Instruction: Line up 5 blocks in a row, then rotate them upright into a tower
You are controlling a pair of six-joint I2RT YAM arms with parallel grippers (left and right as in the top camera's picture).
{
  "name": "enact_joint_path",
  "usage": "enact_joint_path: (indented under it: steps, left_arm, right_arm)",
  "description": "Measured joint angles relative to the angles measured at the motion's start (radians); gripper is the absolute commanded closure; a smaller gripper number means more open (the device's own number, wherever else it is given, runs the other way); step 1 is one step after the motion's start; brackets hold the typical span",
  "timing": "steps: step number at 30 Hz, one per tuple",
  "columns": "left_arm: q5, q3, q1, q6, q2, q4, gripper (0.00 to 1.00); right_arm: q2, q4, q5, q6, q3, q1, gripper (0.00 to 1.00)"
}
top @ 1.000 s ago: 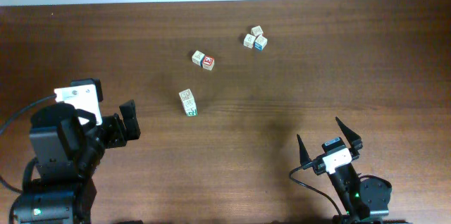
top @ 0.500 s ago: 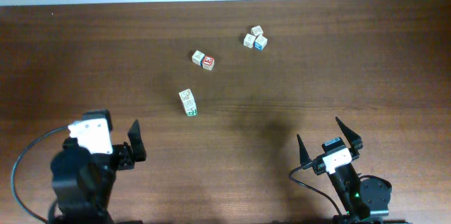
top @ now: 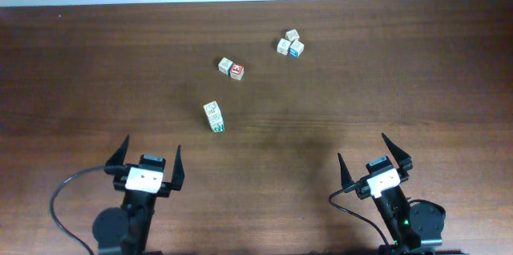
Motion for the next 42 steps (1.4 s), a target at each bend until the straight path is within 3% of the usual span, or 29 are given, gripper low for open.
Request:
enact_joint_path:
  steps: [11,42]
  left_arm:
    - [-0.109,-0.119,-0.014,0.008,-0.107,-0.003,0.01]
    - [-0.125,-0.119,-0.014,0.01,-0.107,-0.003,0.01]
  right_arm:
    - [0.0,0.0,0.0,0.0,0.0,0.0,0.02]
    - [0.0,0.0,0.0,0.0,0.0,0.0,0.02]
